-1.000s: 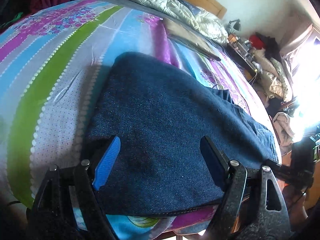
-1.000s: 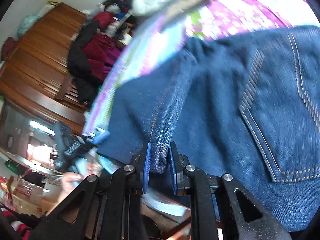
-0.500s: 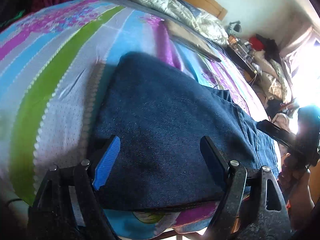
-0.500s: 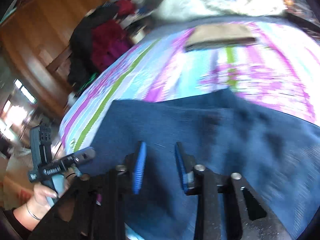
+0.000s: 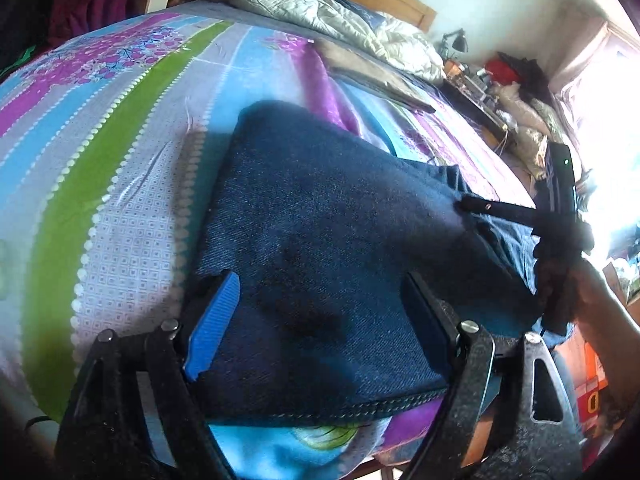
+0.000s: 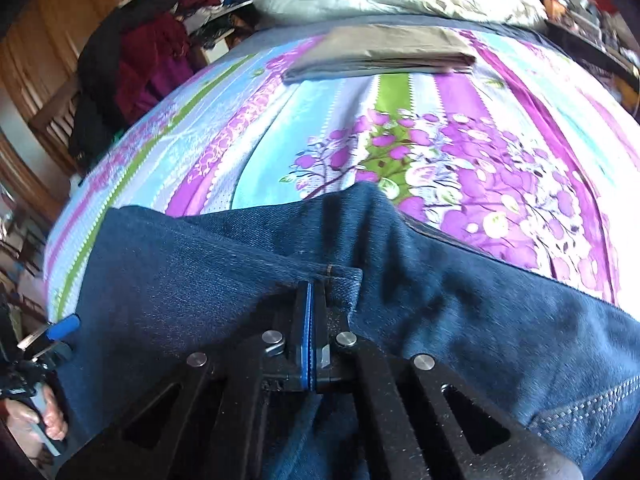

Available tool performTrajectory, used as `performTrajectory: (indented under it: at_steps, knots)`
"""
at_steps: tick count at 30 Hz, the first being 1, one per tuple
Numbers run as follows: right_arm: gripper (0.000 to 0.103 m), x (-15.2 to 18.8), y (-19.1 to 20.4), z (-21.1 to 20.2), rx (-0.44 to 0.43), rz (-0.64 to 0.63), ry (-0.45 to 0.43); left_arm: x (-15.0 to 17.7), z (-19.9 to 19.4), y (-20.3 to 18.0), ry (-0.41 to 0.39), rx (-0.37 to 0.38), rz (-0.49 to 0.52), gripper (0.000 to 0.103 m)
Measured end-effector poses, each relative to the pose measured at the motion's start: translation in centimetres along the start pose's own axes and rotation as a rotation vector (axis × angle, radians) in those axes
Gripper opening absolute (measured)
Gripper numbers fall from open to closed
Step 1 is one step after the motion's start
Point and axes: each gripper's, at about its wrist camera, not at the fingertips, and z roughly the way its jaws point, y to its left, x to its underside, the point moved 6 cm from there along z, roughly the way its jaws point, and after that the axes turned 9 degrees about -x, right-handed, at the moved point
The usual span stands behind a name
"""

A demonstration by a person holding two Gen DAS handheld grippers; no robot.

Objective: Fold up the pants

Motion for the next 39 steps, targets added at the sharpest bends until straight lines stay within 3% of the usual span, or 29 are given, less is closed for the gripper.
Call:
performTrajectory:
  at_steps: [2,3,4,5,6,7,8,11,14,15,17,18,19,21,25,32,35,37,39]
  knots:
    - [0.001,0.2,-1.5,-1.2,0.186,-0.026,0.009,0.3,-0.9,1.1,0.002,0.001,0.012,0.083]
    - [0.013,0.2,-1.7,-1.8,0.245,-0.033,0.011,0.6,-1.4,2.1,0.001,-0.013,0.0,0.086]
    - [0.014,0.3,-1.7,-2.9,0.239,-0.022,-0.008,1.0,-1.4,3.4,0.019,-0.063,-0.021,0.095]
    - [0.014,0.5,-1.3,-4.0,0.197,-0.009,-0.029,1.4,-1.4,5.1,0.04,-0.1,-0.057,0.092]
    - [0.014,0.8,-0.2,-4.9,0.151,-0.016,-0.046,1.5,-1.9,6.4,0.028,-0.057,-0.106,0.082]
    - [0.014,1.2,1.6,-5.5,0.118,-0.057,-0.062,1.5,-2.7,7.5,0.012,-0.01,-0.171,0.082]
    - [0.015,1.7,3.9,-5.9,0.082,-0.118,-0.072,1.4,-3.3,8.4,0.017,-0.011,-0.215,0.082]
    - [0.035,4.7,13.0,-5.3,-0.044,-0.348,-0.068,0.7,-4.8,9.6,-0.017,-0.051,-0.241,0.082]
    - [0.036,9.0,22.4,-2.5,-0.036,-0.673,-0.046,-0.4,-5.9,10.6,-0.063,-0.077,-0.282,0.081]
    - [0.036,10.8,25.4,-1.4,0.003,-0.818,-0.056,-0.6,-5.8,10.9,-0.059,-0.079,-0.297,0.076]
    - [0.037,13.7,29.2,0.7,0.05,-1.02,-0.057,-1.5,-5.1,11.2,-0.011,-0.049,-0.296,0.049]
    - [0.037,15.0,30.6,1.9,0.08,-1.098,-0.05,-1.9,-4.5,11.4,0.016,-0.052,-0.284,0.024]
    - [0.037,16.1,31.6,3.0,0.123,-1.166,-0.052,-2.3,-3.7,11.5,0.051,-0.062,-0.269,0.013]
    - [0.037,17.7,32.6,4.8,0.194,-1.261,-0.055,-3.1,-2.8,11.3,0.087,-0.044,-0.246,0.012]
    - [0.038,19.6,33.0,7.0,0.29,-1.374,-0.039,-4.2,-2.5,10.9,0.078,-0.039,-0.207,0.012]
    - [0.045,20.7,33.0,8.0,0.4,-1.443,-0.066,-4.1,-1.9,12.2,0.092,-0.035,-0.252,0.014]
    - [0.056,20.5,33.1,8.5,0.451,-1.46,-0.094,-3.7,-1.7,12.4,0.098,-0.026,-0.263,0.014]
    - [0.079,19.7,33.3,9.0,0.517,-1.478,-0.14,-3.6,-1.6,12.5,0.102,-0.025,-0.27,0.014]
    - [0.085,19.2,33.3,9.1,0.543,-1.447,-0.161,-3.8,-1.7,12.5,0.097,-0.018,-0.276,0.015]
